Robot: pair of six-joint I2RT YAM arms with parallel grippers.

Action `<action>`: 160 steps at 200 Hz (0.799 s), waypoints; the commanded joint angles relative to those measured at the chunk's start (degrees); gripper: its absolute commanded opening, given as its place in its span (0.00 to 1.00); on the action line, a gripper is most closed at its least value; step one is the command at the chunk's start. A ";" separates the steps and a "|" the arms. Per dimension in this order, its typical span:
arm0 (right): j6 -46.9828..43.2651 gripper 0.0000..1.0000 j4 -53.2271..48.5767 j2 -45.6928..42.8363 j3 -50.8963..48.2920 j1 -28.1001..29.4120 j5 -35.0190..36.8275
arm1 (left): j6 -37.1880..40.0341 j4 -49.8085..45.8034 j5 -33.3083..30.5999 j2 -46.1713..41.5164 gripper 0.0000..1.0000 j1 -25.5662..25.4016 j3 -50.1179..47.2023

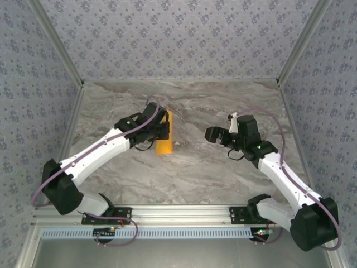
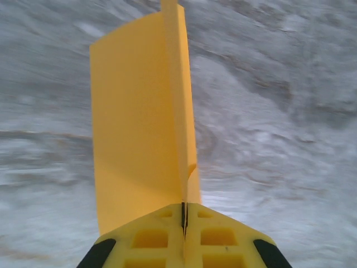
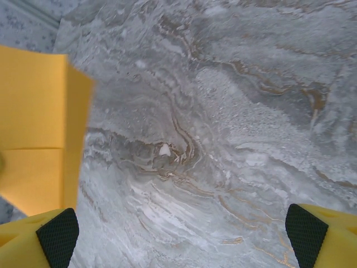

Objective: Fold a paper plane with a square sheet of paper (pick it up from the middle)

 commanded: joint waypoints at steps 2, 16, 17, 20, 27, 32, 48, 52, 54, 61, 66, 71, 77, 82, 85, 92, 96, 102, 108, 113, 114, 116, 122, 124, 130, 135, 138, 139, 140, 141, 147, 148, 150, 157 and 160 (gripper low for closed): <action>3.04 1.00 -3.13 -0.20 -0.91 0.11 3.54 | 4.70 -17.90 -17.68 1.60 0.05 -0.96 2.05; 4.69 1.00 -3.39 0.22 -1.26 0.05 3.51 | 3.43 -20.77 -24.33 4.36 0.05 -2.04 2.78; 4.68 1.00 -3.37 0.24 -1.28 0.05 3.55 | 3.35 -20.97 -24.77 4.61 0.05 -2.12 2.84; 4.76 1.00 -3.40 0.34 -1.46 0.10 3.47 | 3.12 -21.41 -25.96 5.42 0.05 -2.29 2.93; 5.13 1.00 -3.50 0.36 -1.73 0.06 3.39 | 2.06 -22.49 -28.93 7.46 0.05 -2.82 3.21; 5.33 1.00 -3.50 0.35 -1.92 0.13 3.42 | 1.37 -23.08 -30.85 9.14 0.05 -3.13 3.33; 5.80 1.00 -3.94 0.09 -2.47 0.16 4.41 | 0.07 -23.31 -33.90 14.97 0.05 -4.04 3.77; 5.89 1.00 -4.28 -0.03 -2.45 0.17 4.79 | -0.26 -23.21 -34.34 16.60 0.05 -4.19 4.01; 5.96 1.00 -4.42 -0.14 -2.53 0.19 5.10 | -0.36 -23.13 -34.52 17.22 0.05 -4.28 4.15; 6.31 1.00 -4.77 -0.51 -2.75 0.21 5.96 | -0.90 -23.01 -35.10 20.28 0.05 -4.78 4.87; 6.49 1.00 -4.86 -0.81 -2.95 0.14 6.48 | -1.41 -23.01 -35.63 22.24 0.05 -5.24 5.47; 6.64 1.00 -4.84 -1.11 -3.29 0.15 6.83 | -1.76 -22.93 -36.26 24.31 0.05 -5.76 5.99; 6.69 1.00 -4.75 -1.43 -3.61 0.21 7.16 | -2.02 -22.72 -36.62 26.70 0.05 -6.37 6.67; 6.69 1.00 -4.69 -1.64 -3.80 0.17 7.39 | -2.15 -22.54 -36.71 28.61 0.05 -6.90 7.28; 6.64 1.00 -4.84 -1.69 -3.89 0.16 7.56 | -2.17 -22.42 -36.65 29.55 0.05 -7.18 7.63; 6.60 1.00 -5.20 -1.99 -4.01 0.14 8.00 | -2.26 -22.00 -36.49 32.02 0.05 -7.95 8.47; 6.60 1.00 -5.48 -2.09 -4.03 0.16 8.26 | -2.29 -21.81 -36.26 33.12 0.05 -8.35 8.90; 6.60 1.00 -5.92 -2.19 -4.10 0.18 8.63 | -2.20 -21.54 -35.64 34.81 0.05 -8.99 9.66; 6.60 1.00 -6.15 -2.28 -4.13 0.16 8.90 | -2.26 -21.14 -35.05 35.98 0.05 -9.51 10.24; 6.52 1.00 -6.33 -2.28 -4.16 0.11 9.10 | -2.18 -20.69 -34.46 36.94 0.06 -9.93 10.74; 6.52 1.00 -6.38 -2.28 -4.14 0.12 9.11 | -2.18 -20.62 -34.36 37.07 0.06 -10.02 10.78; 6.47 1.00 -6.41 -2.22 -4.12 0.09 9.15 | -2.11 -20.35 -34.06 37.39 0.06 -10.15 10.91; 6.27 1.00 -6.63 -2.15 -4.10 0.03 9.37 | -2.01 -19.78 -32.95 38.05 0.07 -10.60 11.23; 6.17 1.00 -6.76 -2.12 -4.05 0.04 9.52 | -1.94 -19.44 -32.81 38.23 0.07 -10.74 11.36; 5.99 1.00 -7.00 -2.02 -3.82 -0.02 9.82 | -1.90 -18.92 -31.55 38.72 0.08 -11.02 11.59; 5.98 1.00 -7.19 -1.95 -3.73 -0.10 10.18 | -1.90 -18.41 -30.58 38.94 0.09 -11.16 11.65; 5.96 1.00 -7.41 -1.94 -3.68 -0.08 10.32 | -1.91 -17.95 -29.96 39.00 0.10 -11.23 11.71; 5.97 1.00 -7.44 -1.85 -3.68 -0.10 10.38 | -1.83 -17.84 -29.78 39.02 0.10 -11.24 11.75; 5.98 1.00 -7.46 -1.85 -3.68 -0.11 10.41 | -1.78 -17.75 -29.56 39.04 0.11 -11.25 11.76; 5.98 1.00 -7.51 -1.80 -3.63 -0.12 10.52 | -1.80 -17.65 -29.40 39.04 0.11 -11.25 11.77; 5.98 1.00 -7.74 -1.84 -3.55 -0.15 10.85 | -1.67 -16.93 -28.21 38.90 0.14 -11.38 11.84; 5.98 1.00 -7.74 -1.84 -3.48 -0.18 10.96 | -1.66 -16.80 -28.07 38.93 0.15 -11.40 11.86; 5.94 1.00 -7.81 -1.80 -3.43 -0.23 11.08 | -1.70 -16.60 -27.74 38.89 0.16 -11.47 11.87; 6.13 1.00 -7.96 -1.93 -3.41 -0.32 11.43 | -1.53 -15.86 -26.82 38.52 0.20 -11.62 11.89; 6.16 1.00 -8.00 -1.95 -3.46 -0.38 11.56 | -1.55 -15.43 -26.50 38.32 0.21 -11.75 11.87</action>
